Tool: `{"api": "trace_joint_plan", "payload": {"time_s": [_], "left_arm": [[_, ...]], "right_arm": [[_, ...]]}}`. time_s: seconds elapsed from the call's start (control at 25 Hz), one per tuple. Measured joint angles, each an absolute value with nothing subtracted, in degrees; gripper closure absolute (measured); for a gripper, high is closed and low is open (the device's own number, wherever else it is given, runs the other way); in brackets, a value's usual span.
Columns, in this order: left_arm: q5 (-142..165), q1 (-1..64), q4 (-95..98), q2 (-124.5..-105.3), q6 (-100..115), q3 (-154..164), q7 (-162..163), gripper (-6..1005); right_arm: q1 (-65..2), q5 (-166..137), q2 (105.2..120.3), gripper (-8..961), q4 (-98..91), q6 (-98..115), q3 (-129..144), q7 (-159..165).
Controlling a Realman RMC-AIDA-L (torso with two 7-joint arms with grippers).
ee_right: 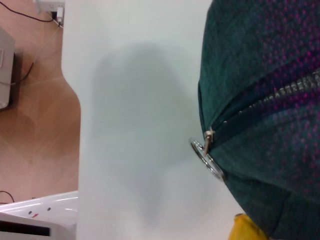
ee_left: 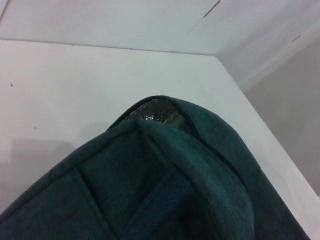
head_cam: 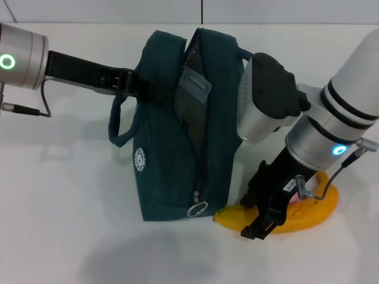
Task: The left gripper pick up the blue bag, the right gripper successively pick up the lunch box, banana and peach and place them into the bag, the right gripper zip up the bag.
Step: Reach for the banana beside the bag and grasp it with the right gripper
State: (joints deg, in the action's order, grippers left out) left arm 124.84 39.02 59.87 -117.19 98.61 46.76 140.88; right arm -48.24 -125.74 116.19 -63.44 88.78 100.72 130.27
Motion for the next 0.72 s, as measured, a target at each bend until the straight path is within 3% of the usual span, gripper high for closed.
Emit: {"api": "trace_joint_plan", "payload": {"time_s": [0.72], "left_arm": [[124.8,39.0,59.8,-117.07,98.4,46.8,140.8,927]], "right_arm": [[-48.6,-127.7,116.19,315,-63.3,87.6,104.5,130.5]]}}
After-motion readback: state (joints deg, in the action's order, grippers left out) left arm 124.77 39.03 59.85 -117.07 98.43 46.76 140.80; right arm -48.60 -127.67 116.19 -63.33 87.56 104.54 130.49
